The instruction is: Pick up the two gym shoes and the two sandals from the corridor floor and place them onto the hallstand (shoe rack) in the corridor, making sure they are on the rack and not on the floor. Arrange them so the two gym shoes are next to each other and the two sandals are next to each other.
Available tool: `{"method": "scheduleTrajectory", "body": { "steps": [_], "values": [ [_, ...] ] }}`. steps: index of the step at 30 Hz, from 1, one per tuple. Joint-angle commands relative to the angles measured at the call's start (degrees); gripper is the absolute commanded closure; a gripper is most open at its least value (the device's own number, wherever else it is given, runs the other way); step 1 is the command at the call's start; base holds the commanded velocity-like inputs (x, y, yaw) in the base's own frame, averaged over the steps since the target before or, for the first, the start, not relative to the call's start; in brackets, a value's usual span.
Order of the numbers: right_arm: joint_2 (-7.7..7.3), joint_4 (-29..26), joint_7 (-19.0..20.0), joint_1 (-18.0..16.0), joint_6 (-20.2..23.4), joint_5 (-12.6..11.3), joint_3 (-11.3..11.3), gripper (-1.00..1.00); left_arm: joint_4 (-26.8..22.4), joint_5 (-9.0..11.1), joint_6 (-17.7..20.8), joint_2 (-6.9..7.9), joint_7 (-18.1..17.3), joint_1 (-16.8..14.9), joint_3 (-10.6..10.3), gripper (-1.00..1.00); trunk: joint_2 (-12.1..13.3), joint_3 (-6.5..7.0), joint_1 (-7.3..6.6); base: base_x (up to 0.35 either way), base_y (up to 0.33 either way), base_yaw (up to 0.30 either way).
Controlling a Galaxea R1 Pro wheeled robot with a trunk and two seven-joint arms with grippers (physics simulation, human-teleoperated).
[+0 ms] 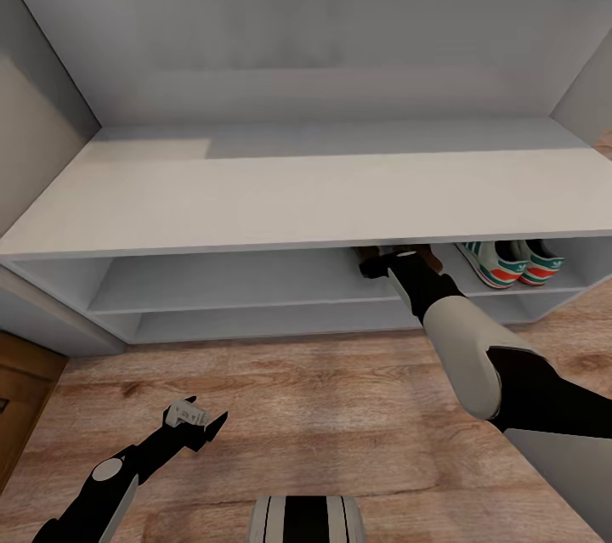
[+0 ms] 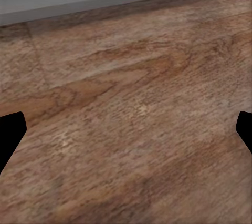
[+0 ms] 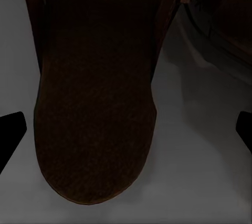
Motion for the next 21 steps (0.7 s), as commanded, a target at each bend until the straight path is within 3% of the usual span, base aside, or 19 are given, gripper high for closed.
{"method": "scheduleTrajectory", "body": {
  "steps": [1, 21],
  "values": [
    [-0.01, 0.0, 0.0, 0.0, 0.0, 0.0, 0.0, -1.00, 0.0, 0.0, 0.0, 0.00, 0.0, 0.0, 0.0, -1.00, 0.0, 0.00, 0.00, 0.000, 0.000, 0.000],
    [-0.11, 0.0, 0.0, 0.0, 0.0, 0.0, 0.0, -1.00, 0.1, 0.1, -0.2, 0.08, 0.5, 0.0, 0.2, -1.00, 0.0, 0.00, 0.00, -0.026, 0.000, 0.000]
  ]
}}
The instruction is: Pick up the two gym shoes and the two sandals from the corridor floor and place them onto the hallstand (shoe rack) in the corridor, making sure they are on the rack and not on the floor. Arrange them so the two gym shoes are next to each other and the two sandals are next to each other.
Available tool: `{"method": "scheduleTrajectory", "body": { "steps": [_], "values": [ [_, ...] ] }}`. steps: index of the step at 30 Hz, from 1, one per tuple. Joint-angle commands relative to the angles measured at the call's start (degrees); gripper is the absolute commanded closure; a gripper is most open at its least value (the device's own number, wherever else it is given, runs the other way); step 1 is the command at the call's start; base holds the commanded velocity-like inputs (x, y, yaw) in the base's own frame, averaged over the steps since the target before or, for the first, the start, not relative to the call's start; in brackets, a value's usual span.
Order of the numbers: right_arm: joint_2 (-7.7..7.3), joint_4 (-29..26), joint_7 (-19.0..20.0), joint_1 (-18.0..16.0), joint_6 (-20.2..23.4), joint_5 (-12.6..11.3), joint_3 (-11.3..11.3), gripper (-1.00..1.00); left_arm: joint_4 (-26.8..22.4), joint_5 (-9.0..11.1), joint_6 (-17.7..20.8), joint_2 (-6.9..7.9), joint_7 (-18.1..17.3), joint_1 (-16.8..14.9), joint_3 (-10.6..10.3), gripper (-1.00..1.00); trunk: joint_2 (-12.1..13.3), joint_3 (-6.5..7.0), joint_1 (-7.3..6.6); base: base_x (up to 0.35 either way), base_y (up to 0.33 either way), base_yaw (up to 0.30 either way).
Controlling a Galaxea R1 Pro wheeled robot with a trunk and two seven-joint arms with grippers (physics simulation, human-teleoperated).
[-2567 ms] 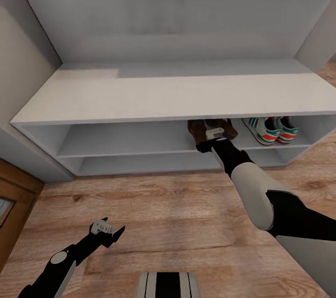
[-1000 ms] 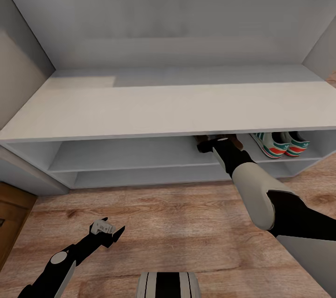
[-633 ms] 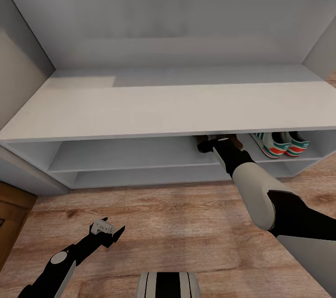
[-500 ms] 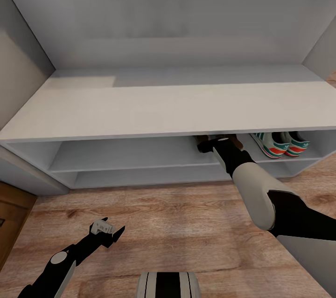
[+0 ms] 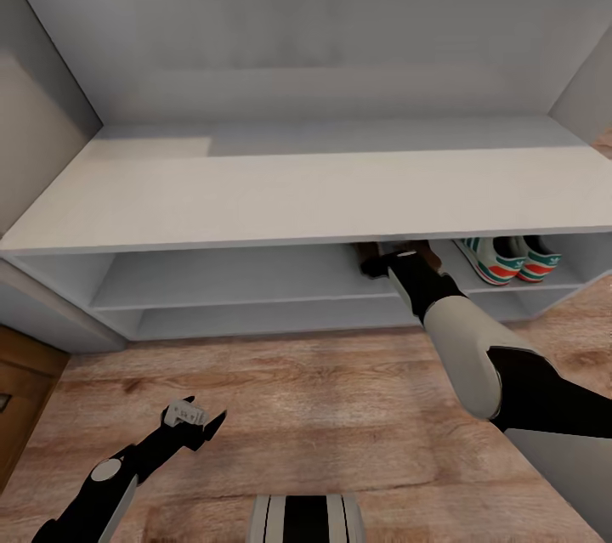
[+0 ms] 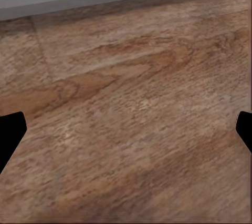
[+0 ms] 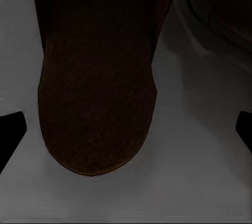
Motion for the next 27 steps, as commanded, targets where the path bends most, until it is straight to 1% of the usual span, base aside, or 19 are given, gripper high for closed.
{"method": "scheduleTrajectory", "body": {
  "steps": [1, 14, 19, 27],
  "values": [
    [0.01, 0.0, 0.0, 0.0, 0.0, 0.0, 0.0, -1.00, 0.0, 0.0, 0.0, 0.00, 0.0, 0.0, 0.0, -1.00, 0.0, 0.00, 0.00, -0.191, 0.000, 0.000],
    [-0.01, 0.0, 0.0, 0.0, 0.0, 0.0, 0.0, -1.00, 0.0, 0.0, 0.0, 0.01, 0.1, 0.0, 0.0, -1.00, 0.0, 0.00, 0.00, -0.271, 0.000, 0.000],
    [-0.07, 0.0, 0.0, 0.0, 0.0, 0.0, 0.0, -1.00, 0.0, 0.0, 0.0, 0.01, 0.1, 0.0, 0.0, -1.00, 0.0, 0.00, 0.00, -0.122, 0.000, 0.000],
    [-0.39, 0.0, 0.0, 0.0, 0.0, 0.0, 0.0, -1.00, 0.0, 0.0, 0.0, 0.01, 0.1, 0.0, 0.0, -1.00, 0.0, 0.00, 0.00, -0.041, 0.000, 0.000]
  ]
}}
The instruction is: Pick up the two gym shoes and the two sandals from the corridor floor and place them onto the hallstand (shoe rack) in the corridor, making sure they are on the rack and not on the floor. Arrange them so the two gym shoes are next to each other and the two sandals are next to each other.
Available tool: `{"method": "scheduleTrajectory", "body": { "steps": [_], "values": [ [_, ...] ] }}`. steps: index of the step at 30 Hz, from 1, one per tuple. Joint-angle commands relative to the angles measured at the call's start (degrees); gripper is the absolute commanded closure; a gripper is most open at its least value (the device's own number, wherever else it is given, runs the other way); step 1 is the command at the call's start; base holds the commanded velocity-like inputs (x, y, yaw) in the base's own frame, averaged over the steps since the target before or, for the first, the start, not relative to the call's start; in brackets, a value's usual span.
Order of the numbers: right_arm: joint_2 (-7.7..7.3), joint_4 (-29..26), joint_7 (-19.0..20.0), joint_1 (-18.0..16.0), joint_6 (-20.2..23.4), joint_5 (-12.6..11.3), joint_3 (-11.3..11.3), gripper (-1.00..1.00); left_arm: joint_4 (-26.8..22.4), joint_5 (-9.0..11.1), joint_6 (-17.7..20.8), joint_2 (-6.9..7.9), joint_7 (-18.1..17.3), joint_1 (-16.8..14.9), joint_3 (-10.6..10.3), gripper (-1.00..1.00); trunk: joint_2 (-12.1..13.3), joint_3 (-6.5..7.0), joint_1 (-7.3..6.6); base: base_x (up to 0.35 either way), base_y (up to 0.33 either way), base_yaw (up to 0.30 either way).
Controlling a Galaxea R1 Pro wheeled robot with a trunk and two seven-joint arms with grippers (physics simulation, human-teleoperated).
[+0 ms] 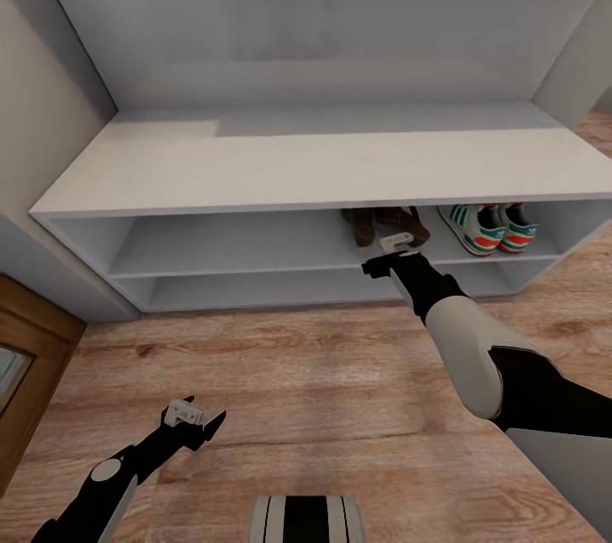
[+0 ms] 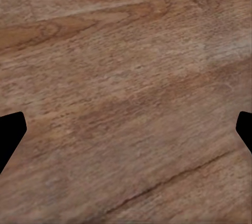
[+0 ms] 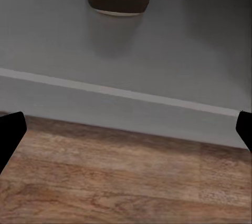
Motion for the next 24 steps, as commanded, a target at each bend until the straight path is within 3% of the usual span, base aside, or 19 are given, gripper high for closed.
{"method": "scheduleTrajectory", "body": {
  "steps": [1, 24],
  "values": [
    [-0.03, 0.0, 0.0, 0.0, 0.0, 0.0, 0.0, -1.00, 0.0, 0.0, 0.0, 0.00, 0.0, 0.0, 0.0, -1.00, 0.0, 0.00, 0.00, -0.017, 0.000, 0.000],
    [-0.15, -0.1, 0.0, 0.0, 0.0, 0.0, 0.0, -1.00, 0.0, 0.0, 0.0, 0.00, 0.0, 0.0, 0.0, -1.00, 0.0, 0.00, 0.00, -0.154, 0.000, 0.000]
  ]
}}
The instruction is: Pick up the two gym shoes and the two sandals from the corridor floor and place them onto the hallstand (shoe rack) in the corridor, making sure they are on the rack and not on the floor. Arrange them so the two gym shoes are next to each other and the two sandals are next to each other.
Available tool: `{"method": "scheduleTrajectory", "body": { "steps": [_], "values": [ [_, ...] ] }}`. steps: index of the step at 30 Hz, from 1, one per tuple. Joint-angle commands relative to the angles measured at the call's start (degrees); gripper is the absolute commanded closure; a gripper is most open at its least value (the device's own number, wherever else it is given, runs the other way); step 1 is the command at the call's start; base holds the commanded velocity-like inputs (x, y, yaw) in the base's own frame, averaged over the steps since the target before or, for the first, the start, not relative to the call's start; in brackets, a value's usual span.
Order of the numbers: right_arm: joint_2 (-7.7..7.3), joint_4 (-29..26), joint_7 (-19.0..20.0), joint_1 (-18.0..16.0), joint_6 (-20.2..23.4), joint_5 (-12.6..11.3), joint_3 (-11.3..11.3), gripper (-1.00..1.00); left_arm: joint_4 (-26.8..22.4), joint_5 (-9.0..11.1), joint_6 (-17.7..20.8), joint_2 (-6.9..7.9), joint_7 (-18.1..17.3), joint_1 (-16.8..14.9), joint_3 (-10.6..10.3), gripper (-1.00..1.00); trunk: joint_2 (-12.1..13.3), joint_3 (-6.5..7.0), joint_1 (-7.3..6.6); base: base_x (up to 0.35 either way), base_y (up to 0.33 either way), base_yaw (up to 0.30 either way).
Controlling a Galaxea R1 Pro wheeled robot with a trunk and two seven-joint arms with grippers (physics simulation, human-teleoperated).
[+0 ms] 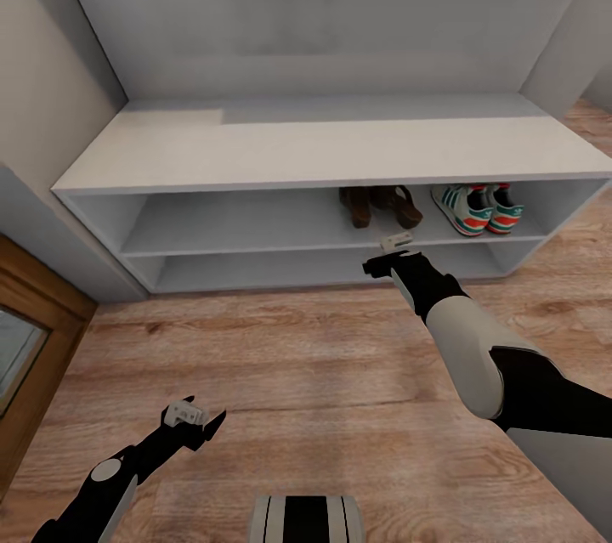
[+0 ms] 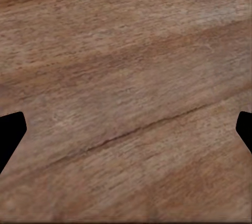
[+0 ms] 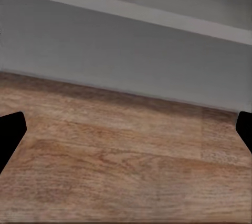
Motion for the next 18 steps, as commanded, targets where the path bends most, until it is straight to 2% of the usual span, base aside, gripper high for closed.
{"method": "scheduleTrajectory", "body": {
  "steps": [1, 18],
  "values": [
    [0.00, 0.0, 0.0, 0.0, 0.0, 0.0, 0.0, -1.00, 0.0, 0.0, 0.0, 0.00, 0.0, 0.0, 0.0, -1.00, 0.0, 0.00, 0.00, -0.045, 0.000, 0.000],
    [-0.73, -0.1, 0.5, -0.1, 0.3, -0.4, -0.3, -1.00, 0.0, 0.0, 0.0, 0.00, 0.0, 0.0, 0.0, -1.00, 0.0, 0.00, 0.00, -0.013, 0.000, 0.000]
  ]
}}
